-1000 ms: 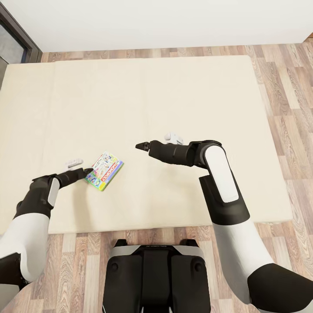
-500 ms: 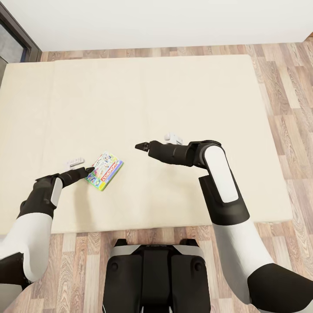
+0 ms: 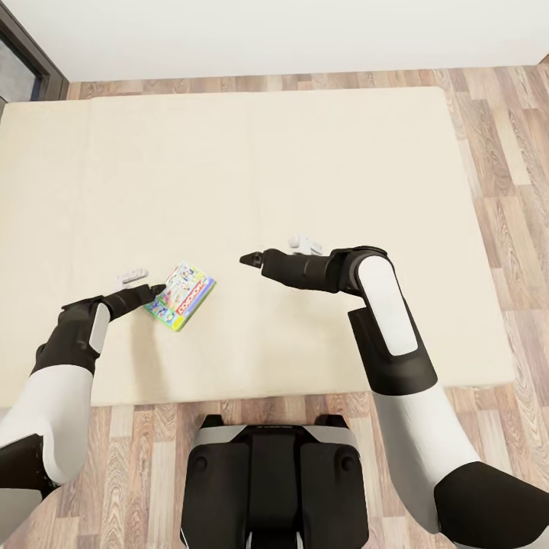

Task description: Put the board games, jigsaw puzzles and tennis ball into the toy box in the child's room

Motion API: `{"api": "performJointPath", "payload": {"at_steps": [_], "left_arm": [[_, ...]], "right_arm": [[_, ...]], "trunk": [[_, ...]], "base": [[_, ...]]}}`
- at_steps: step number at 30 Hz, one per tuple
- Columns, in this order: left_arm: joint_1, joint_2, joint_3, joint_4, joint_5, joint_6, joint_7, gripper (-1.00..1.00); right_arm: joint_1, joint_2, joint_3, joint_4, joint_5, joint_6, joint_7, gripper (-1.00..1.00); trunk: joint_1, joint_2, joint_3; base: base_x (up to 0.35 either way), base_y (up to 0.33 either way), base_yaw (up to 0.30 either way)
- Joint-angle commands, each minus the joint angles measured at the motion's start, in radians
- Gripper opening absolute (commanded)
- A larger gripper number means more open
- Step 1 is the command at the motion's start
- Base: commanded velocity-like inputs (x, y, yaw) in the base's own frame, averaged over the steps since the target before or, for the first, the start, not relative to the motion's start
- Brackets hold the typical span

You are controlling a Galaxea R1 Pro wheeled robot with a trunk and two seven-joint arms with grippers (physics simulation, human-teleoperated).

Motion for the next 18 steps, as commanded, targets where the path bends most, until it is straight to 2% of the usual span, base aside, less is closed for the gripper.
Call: {"api": "performJointPath", "payload": {"at_steps": [1,18], "left_arm": [[-0.003,-0.001,0.003,-0.001,-0.001,0.006,-0.006,1.00],[-0.012,-0.009,0.003,-0.002,-0.001,0.006,-0.006,1.00]], "right_arm": [[-0.001,0.000,0.000,-0.001,-0.009,0.003,-0.015,1.00],[-0.001,0.000,0.002,-0.001,-0.009,0.004,-0.033,1.00]], "trunk": [[0.001,-0.002,-0.002],[0.001,-0.002,-0.004]], "base": [[0.000,0.000,0.000],[0.000,0.000,0.000]]}}
